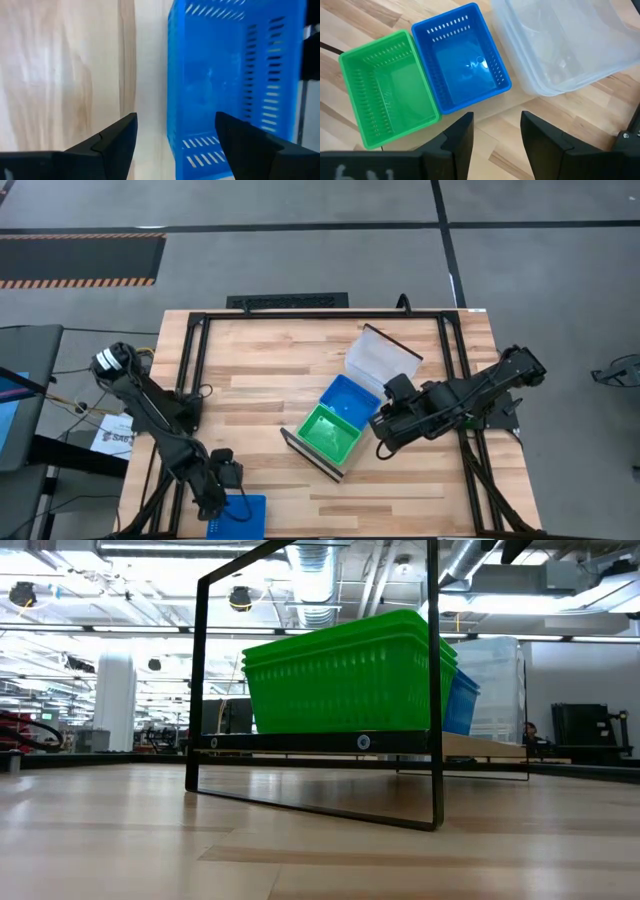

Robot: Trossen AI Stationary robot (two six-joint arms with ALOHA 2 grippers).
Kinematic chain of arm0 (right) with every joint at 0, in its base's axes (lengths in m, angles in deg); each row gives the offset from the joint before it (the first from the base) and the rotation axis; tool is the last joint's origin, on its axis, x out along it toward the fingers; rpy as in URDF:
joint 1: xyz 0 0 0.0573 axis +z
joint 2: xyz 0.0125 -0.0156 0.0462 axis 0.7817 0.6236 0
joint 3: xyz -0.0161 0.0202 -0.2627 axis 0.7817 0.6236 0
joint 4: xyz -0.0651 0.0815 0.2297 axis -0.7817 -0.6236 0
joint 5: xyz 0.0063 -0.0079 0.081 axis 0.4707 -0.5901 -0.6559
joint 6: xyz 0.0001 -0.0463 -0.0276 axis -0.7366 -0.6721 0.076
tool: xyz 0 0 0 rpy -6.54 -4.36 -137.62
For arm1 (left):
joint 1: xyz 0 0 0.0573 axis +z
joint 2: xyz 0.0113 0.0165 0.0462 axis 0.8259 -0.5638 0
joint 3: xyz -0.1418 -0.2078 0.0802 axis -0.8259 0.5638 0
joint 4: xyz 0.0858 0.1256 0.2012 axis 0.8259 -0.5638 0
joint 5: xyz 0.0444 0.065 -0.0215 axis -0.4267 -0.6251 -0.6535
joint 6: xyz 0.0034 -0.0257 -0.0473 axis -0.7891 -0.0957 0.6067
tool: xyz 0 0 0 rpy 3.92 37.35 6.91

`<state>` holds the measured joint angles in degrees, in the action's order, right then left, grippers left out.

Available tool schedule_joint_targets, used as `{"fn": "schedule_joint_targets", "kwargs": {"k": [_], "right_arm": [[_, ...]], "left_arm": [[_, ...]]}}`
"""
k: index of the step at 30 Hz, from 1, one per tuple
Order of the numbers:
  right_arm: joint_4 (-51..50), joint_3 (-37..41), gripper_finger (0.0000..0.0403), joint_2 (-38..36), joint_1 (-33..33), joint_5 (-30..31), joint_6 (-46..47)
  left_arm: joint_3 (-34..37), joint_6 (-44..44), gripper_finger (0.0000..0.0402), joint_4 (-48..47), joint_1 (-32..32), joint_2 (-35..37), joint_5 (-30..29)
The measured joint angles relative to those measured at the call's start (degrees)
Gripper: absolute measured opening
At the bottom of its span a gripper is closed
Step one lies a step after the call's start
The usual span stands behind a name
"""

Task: Stack baskets on shelf by color
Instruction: Stack the blue bin on the other blue bins on the shelf

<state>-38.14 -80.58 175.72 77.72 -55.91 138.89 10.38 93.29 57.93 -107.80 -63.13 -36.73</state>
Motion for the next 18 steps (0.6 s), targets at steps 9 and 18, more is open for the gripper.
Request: {"fn": "schedule_joint_targets", "kwargs": {"k": [9, 18], "right_arm": [[0.0, 0.0, 0.0181, 0.0, 0.4, 0.0, 0.0], [0.3, 0.0, 0.0176, 0.0, 0.4, 0.0, -1.5]], "left_arm": [[0.0, -1.5, 0.0195, 2.8, -0.4, -3.7, 0.6], [3.0, -1.3, 0.0016, 3.5, -0.5, -3.7, -0.5]]}}
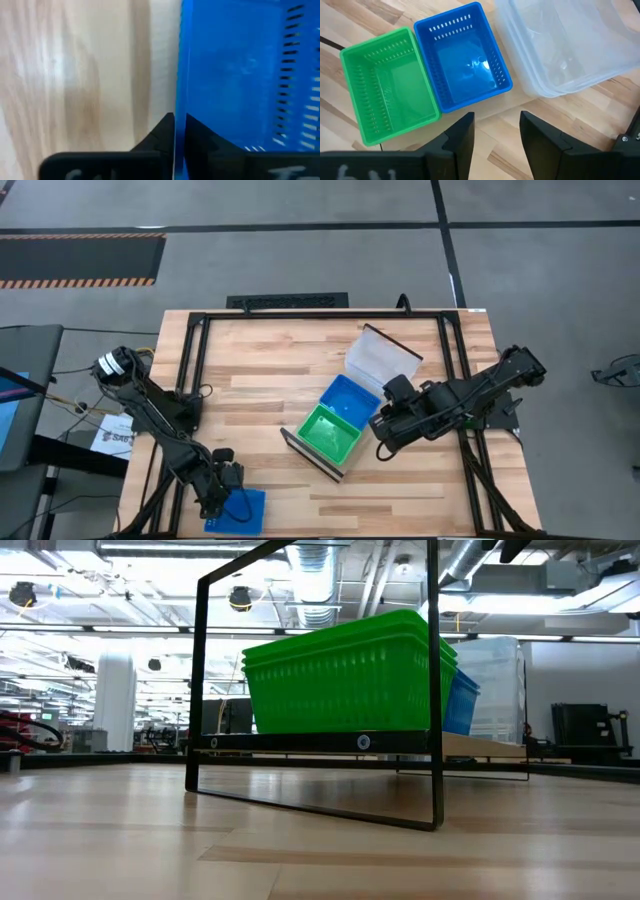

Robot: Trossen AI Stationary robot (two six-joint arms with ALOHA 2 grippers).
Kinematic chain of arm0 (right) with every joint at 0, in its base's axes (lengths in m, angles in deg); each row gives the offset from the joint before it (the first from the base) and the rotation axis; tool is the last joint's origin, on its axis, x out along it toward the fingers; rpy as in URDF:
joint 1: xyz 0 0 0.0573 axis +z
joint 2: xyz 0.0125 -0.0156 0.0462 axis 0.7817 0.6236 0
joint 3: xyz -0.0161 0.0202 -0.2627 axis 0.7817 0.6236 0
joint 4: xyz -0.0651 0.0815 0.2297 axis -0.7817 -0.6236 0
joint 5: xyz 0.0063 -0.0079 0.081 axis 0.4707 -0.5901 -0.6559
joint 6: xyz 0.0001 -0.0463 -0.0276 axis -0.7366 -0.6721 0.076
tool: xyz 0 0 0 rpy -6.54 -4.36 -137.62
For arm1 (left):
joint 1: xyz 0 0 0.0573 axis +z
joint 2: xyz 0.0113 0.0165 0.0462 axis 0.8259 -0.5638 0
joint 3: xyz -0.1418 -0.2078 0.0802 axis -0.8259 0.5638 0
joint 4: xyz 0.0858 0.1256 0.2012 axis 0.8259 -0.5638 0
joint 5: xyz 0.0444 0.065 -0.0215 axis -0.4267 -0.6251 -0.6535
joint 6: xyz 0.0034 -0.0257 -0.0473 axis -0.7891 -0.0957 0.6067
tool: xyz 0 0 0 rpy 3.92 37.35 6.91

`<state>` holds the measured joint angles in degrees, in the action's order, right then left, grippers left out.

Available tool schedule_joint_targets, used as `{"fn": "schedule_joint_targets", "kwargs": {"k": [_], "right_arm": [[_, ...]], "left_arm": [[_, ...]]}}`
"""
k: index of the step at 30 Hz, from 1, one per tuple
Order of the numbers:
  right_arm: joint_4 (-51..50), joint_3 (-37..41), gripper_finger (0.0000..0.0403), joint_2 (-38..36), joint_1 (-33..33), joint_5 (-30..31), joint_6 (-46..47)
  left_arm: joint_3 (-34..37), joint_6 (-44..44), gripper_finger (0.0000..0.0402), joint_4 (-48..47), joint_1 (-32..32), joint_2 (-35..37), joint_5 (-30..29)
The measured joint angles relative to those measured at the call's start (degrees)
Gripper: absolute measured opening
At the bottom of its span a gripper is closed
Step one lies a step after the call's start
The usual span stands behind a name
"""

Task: Stack baskets on shelf by color
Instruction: Stack the blue bin on the other blue bins on the shelf

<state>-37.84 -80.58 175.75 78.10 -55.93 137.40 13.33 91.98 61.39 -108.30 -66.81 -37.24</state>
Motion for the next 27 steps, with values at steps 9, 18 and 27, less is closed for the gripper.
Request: {"fn": "schedule_joint_targets", "kwargs": {"k": [9, 18, 27], "right_arm": [[0.0, 0.0, 0.0174, 0.0, -0.1, 0.0, -0.7], [5.5, 0.0, 0.0172, 0.0, -2.8, 0.3, -9.1], [17.6, 0.0, 0.0170, 0.0, -7.9, 0.5, -20.8]], "left_arm": [[0.1, 5.2, 0.0000, -3.9, 2.4, 2.9, 1.2], [-0.1, 16.9, 0.0000, -13.9, 7.9, 14.4, 0.2], [-0.1, 44.5, 0.0000, -27.0, 11.5, 30.0, -10.4]]}}
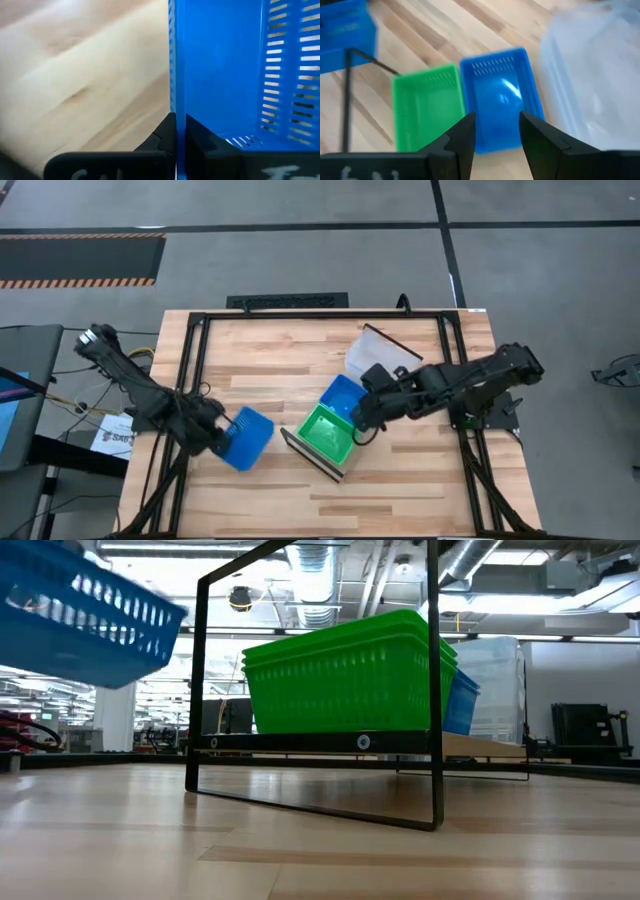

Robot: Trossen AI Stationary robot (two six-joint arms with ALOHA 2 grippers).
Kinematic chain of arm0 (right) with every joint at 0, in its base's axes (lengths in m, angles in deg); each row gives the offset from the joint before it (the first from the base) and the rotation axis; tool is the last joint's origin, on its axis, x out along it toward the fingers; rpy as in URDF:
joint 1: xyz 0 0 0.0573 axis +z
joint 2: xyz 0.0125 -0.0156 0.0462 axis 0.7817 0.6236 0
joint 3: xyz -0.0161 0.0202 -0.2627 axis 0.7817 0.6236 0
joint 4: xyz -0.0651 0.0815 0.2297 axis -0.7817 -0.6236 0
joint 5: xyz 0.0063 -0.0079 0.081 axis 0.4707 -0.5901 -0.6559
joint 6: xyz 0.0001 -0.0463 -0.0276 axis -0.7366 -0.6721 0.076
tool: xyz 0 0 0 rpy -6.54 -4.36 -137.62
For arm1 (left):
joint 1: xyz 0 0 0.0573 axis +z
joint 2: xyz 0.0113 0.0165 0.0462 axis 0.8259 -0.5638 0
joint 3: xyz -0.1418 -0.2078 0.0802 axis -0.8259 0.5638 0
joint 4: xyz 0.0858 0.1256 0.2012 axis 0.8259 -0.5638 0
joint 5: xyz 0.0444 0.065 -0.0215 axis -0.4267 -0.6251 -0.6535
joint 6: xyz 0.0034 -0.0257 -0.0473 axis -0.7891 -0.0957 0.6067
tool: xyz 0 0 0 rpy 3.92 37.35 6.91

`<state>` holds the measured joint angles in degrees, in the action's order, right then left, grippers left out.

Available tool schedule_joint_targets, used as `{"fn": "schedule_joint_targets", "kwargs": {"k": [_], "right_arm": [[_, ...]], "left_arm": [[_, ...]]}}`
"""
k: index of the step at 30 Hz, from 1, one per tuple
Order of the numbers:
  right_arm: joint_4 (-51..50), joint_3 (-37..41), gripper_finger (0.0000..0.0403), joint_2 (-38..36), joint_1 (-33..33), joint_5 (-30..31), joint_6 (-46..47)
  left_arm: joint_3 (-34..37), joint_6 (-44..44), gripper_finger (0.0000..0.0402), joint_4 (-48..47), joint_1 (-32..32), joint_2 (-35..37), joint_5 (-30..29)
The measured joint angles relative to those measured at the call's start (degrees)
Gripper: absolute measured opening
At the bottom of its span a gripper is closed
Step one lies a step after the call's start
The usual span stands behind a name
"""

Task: Stack baskets on shelf by color
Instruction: Stack the blue bin on the other blue bins on the shelf

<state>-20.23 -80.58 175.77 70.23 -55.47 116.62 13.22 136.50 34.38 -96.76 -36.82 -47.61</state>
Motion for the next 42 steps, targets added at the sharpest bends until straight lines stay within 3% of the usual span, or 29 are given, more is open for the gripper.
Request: {"fn": "schedule_joint_targets", "kwargs": {"k": [6, 8, 10, 13, 20, 26, 42], "right_arm": [[11.1, 0.0, 0.0169, 0.0, -3.8, 0.0, -4.4], [15.7, 0.0, 0.0170, 0.0, -5.5, 0.0, -4.3], [21.1, 0.0, 0.0171, 0.6, -7.4, 0.0, -4.3], [27.0, 0.1, 0.0170, 1.3, -10.3, -0.1, -4.3], [38.5, -0.1, 0.0169, 5.2, -15.9, -2.9, -6.3], [38.5, 0.1, 0.0166, 7.9, -17.9, -10.4, -8.3], [44.5, -0.4, 0.0152, 11.9, -18.1, -10.6, -10.7]], "left_arm": [[0.0, 18.3, 0.0000, -13.7, 0.1, 8.1, -4.3], [0.0, 25.4, 0.0000, -16.5, 0.1, 9.8, -10.1], [0.0, 32.4, 0.0000, -17.9, 0.1, 10.4, -19.7], [0.0, 33.8, 0.0000, -16.4, 3.0, 9.7, -29.8], [0.0, 29.2, 0.0000, -10.7, 11.9, 1.5, -37.8], [-2.1, 14.8, 0.0000, -3.2, 16.9, -2.9, -36.6], [-11.4, -5.8, 0.0000, 1.5, 28.0, -9.0, -36.2]]}}
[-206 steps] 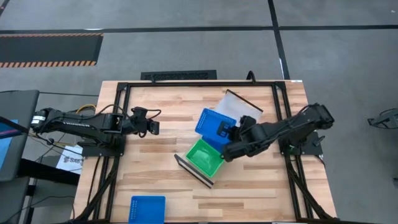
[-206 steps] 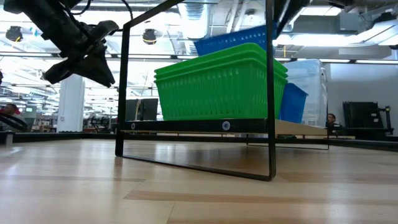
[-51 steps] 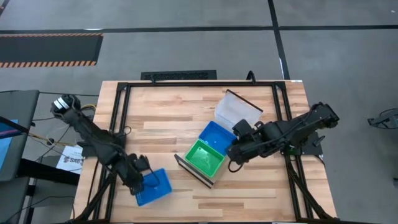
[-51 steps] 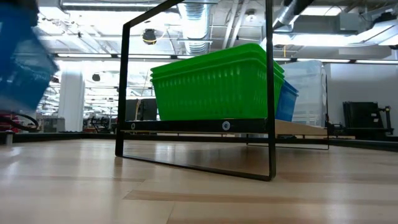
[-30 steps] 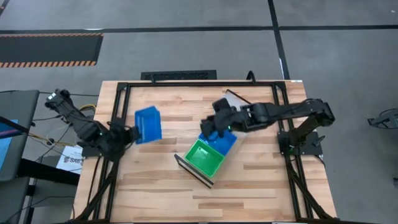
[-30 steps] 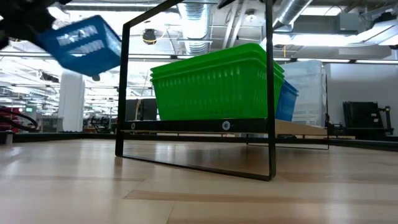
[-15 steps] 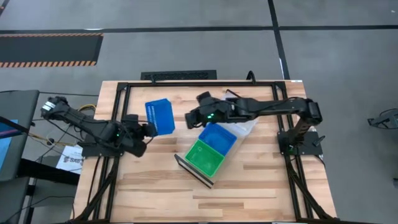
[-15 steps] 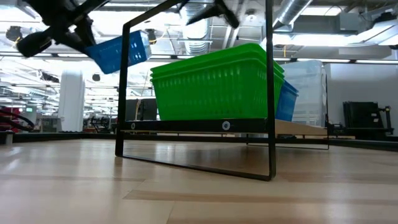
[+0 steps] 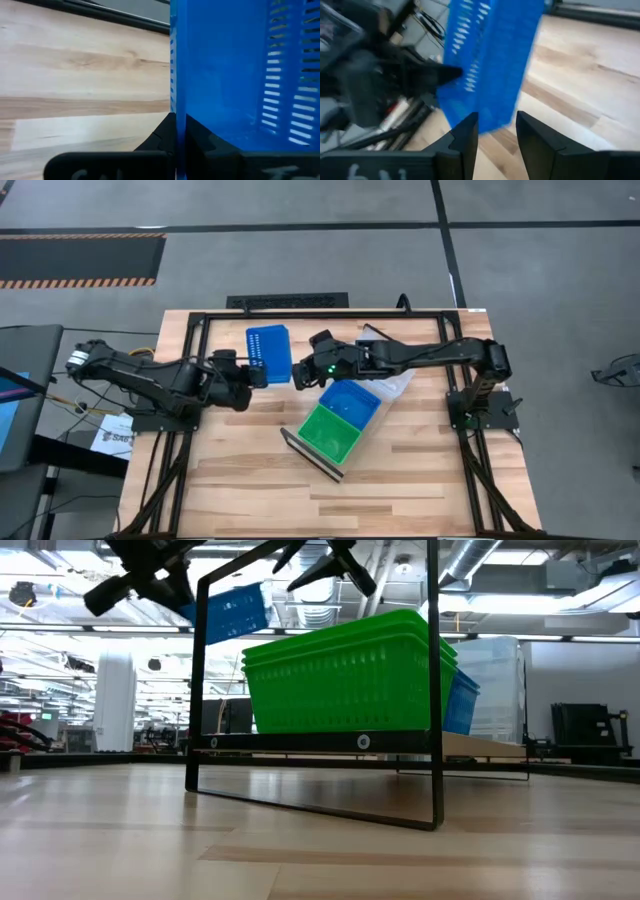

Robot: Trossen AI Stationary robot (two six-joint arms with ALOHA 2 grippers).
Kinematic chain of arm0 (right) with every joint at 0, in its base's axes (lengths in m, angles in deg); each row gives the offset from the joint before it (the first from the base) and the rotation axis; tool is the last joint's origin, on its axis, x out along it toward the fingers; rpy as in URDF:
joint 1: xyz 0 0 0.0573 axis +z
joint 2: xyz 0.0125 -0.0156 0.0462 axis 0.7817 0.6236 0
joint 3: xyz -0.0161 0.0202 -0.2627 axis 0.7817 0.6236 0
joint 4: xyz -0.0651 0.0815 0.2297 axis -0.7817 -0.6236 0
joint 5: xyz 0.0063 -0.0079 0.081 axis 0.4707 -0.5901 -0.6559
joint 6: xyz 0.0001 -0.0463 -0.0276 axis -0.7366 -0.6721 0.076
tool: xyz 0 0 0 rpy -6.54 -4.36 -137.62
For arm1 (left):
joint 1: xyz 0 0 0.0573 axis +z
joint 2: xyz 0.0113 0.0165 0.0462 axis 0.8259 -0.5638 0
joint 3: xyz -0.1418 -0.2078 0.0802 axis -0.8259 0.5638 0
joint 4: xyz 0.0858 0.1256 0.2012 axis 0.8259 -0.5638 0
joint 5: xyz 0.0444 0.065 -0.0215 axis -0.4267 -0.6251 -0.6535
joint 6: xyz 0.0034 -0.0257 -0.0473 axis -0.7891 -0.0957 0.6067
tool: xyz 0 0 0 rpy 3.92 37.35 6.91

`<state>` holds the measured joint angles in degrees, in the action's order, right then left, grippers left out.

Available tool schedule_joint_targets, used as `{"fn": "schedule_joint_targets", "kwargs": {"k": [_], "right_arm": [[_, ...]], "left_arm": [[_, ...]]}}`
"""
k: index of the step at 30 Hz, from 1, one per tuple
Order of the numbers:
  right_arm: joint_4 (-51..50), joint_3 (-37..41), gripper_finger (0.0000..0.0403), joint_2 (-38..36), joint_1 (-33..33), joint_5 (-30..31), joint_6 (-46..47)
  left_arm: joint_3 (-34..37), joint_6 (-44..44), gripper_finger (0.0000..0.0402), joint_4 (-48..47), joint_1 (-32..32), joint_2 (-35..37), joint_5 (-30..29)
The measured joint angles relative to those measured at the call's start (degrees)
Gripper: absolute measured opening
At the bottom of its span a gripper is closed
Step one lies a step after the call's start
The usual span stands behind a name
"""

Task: Stack baskets on shelf by color
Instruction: Stack the blue bin on the other blue bins on the shelf

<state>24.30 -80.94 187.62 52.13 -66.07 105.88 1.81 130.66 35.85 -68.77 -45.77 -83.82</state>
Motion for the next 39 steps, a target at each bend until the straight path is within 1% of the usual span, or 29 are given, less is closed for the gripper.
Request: {"fn": "schedule_joint_targets", "kwargs": {"k": [3, 6, 18, 24, 31, 39], "right_arm": [[0.1, -0.1, 0.0153, -0.3, -0.1, 1.3, -0.4], [0.0, -0.1, 0.0152, -0.2, -0.5, 1.3, -1.9], [1.2, -0.1, 0.0146, 0.2, -2.6, 2.2, -4.6], [4.0, -0.1, 0.0146, 0.2, -2.8, 2.2, -6.0], [3.1, -0.1, 0.0143, 0.2, -2.8, 2.5, -6.1], [-0.5, -0.1, 0.0141, 0.2, -2.7, 2.8, -6.0]], "left_arm": [[-0.5, -1.8, 0.0000, 1.7, 0.8, -0.5, 0.4], [-0.6, -3.8, 0.0000, 3.5, 1.0, -0.5, 0.5], [-0.6, -5.7, 0.0000, 3.4, 2.7, -0.5, 0.6], [-0.5, -5.9, 0.0000, 4.6, 2.7, -2.4, 1.3], [-0.5, -6.0, 0.0000, 5.6, 2.7, -4.2, 2.2], [-0.5, -7.6, 0.0000, 7.6, 2.7, -4.1, 1.8]]}}
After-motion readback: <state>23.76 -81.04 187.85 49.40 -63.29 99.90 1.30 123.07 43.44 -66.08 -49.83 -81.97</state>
